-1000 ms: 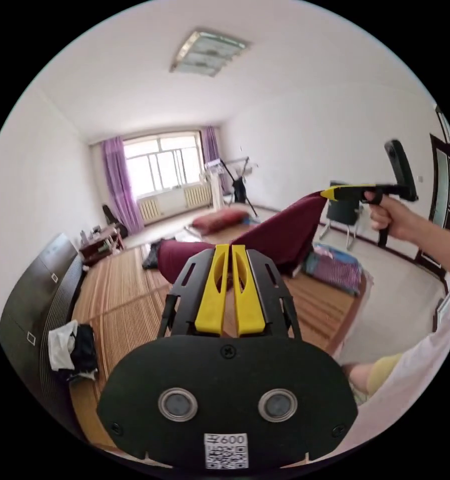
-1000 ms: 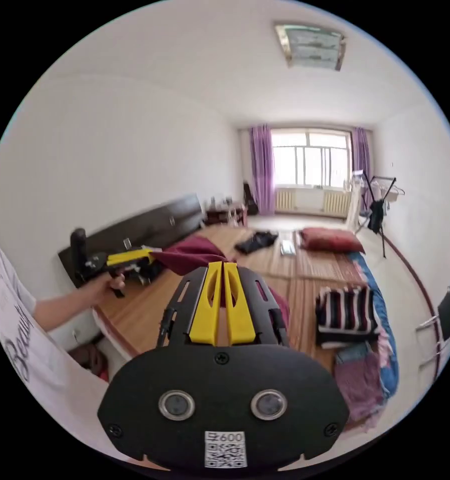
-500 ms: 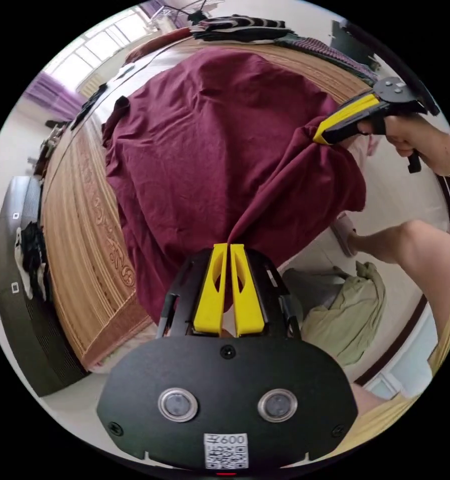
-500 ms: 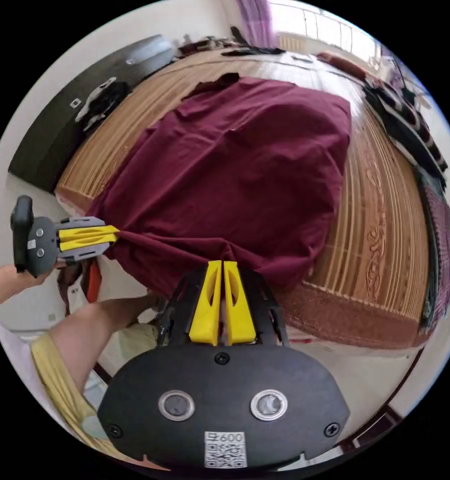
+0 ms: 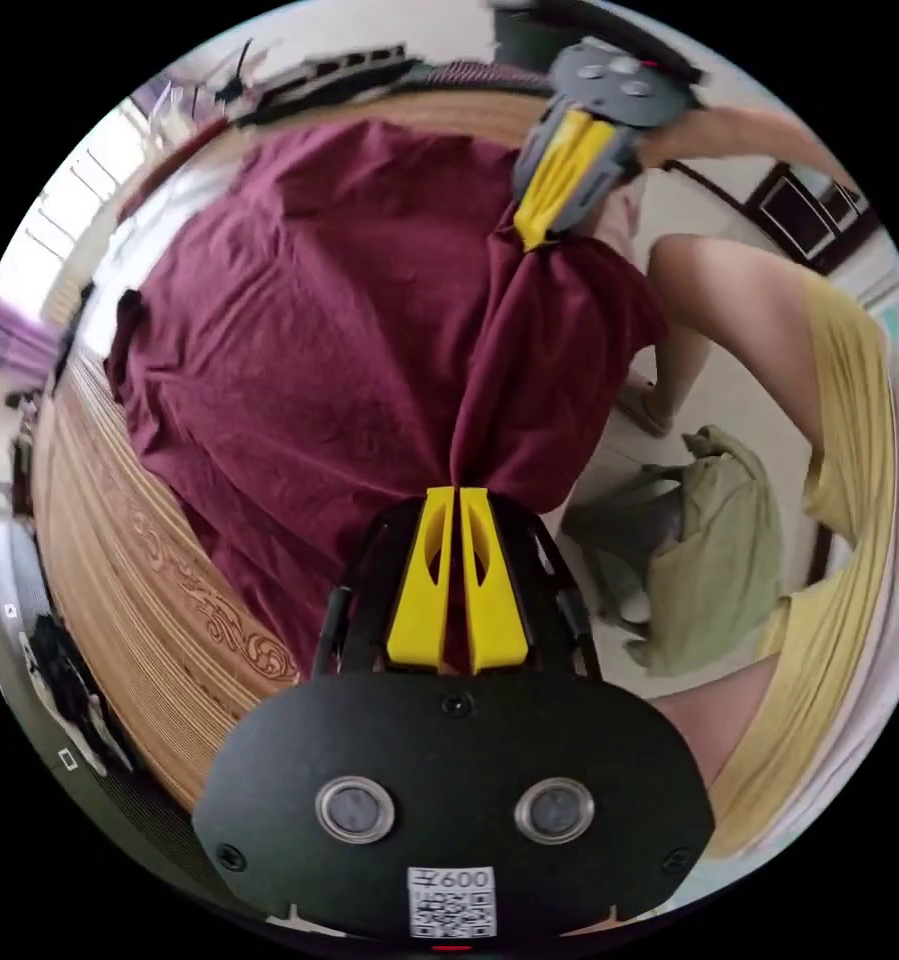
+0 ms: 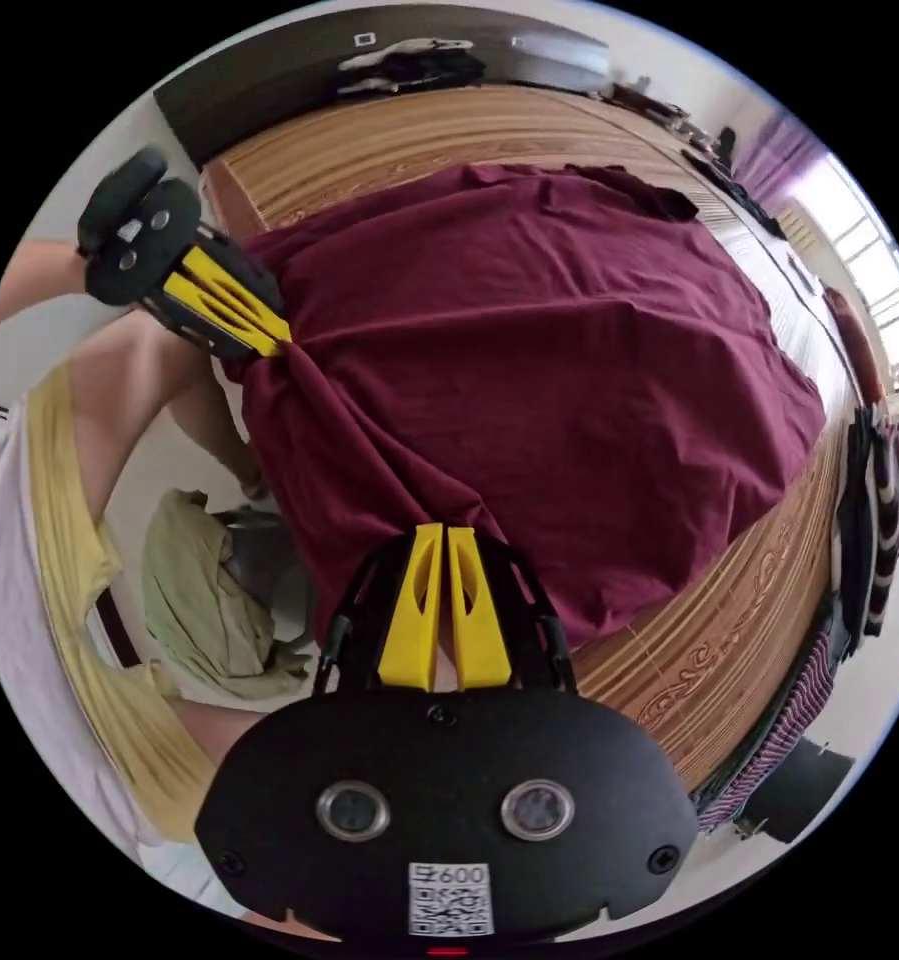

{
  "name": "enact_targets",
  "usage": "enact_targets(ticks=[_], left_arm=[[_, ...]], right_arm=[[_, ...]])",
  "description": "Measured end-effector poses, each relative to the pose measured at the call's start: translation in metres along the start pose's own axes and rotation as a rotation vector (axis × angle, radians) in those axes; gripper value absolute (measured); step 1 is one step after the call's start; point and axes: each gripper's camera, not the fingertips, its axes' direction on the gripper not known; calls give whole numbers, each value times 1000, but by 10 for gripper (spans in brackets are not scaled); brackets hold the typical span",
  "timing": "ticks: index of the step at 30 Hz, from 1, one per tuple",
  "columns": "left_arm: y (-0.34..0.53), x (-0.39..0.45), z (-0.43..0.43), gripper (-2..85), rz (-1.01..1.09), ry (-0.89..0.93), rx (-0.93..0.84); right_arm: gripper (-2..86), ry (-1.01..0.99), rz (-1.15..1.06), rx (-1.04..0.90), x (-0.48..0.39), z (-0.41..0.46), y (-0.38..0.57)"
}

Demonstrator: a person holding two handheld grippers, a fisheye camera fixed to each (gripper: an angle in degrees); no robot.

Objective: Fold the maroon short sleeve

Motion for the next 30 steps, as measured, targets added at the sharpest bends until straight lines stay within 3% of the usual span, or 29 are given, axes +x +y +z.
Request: enact_targets(ticks=[2,9,12,14,16,21,23,24,25,26,30], left_arm=[[26,47,11,6,88,-255,115],[61,64,28,7,-75,-327,294],[58,83,39,7,-138,-449,321],[53,98,48,8,-201,-532,306],[45,108,51,8,-182,-577,244],[17,122,53,12,-12,-614,27],[10,136,60,14,157,-756,-72],[11,146,64,14,235,-960,-102],[17,155,60,14,268,-1161,-29],[27,161,52,14,302,-1246,72],[52,135,51,14,304,-1094,68]], right_arm=[[-8,97,-43,45,-26,9,7],[-8,387,43,341,-97,37,48],[-8,566,167,550,-134,66,75],[-8,572,260,619,-140,72,83],[-8,538,270,567,-135,69,74],[-9,469,26,229,-120,64,25],[-9,425,8,163,-111,63,16],[-9,385,33,144,-101,63,12],[-9,371,49,143,-95,64,11],[-9,358,79,150,-85,66,9],[-9,364,116,158,-63,80,-8]])
